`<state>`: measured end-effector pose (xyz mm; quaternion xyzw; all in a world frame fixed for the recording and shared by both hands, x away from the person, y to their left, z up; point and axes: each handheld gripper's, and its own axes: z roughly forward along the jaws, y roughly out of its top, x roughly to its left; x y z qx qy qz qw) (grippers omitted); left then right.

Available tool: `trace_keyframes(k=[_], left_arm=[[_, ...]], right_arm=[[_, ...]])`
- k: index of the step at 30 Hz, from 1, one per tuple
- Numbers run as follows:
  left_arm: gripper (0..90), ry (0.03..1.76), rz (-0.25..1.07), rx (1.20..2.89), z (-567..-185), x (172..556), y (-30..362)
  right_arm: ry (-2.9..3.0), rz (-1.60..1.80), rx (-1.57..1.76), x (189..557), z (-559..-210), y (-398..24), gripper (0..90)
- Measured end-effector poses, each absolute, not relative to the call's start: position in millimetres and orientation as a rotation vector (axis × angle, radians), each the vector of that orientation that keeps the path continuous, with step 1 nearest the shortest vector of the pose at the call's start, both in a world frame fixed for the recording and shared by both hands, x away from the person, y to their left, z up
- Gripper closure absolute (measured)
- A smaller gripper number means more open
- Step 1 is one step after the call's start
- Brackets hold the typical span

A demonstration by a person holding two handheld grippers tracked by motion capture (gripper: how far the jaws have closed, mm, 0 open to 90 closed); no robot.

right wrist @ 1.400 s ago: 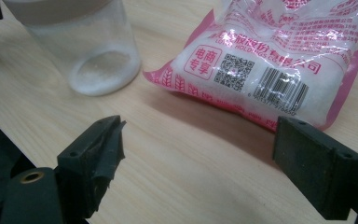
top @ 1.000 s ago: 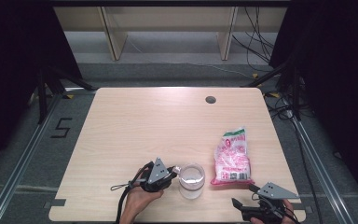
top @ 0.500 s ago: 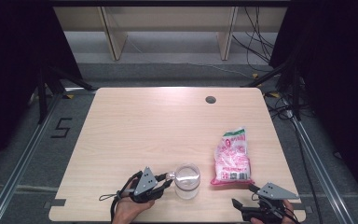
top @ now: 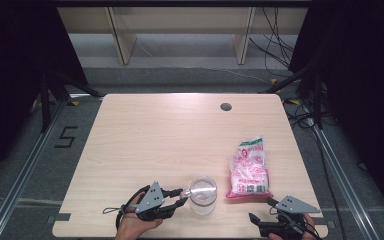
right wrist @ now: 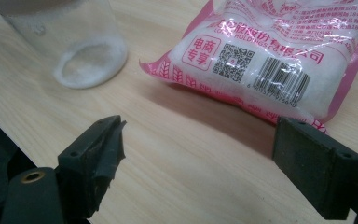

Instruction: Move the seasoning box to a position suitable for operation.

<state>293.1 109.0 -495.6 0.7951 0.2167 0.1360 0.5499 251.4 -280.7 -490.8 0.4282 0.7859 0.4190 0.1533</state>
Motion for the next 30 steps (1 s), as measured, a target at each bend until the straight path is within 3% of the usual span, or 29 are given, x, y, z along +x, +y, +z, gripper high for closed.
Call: trace_keyframes(k=[5,24,30], left_arm=[[71.2,0.491,0.347,1.917,-494,293,108],[72.2,0.473,0.352,1.974,-485,324,88],[70.9,0.432,0.293,1.946,-493,321,95]], right_arm=[[2.253,1.203,1.229,251,-491,-281,17.8],[2.255,1.199,1.237,251,-490,-282,18.2],[2.256,1.202,1.236,251,-491,-281,18.3]])
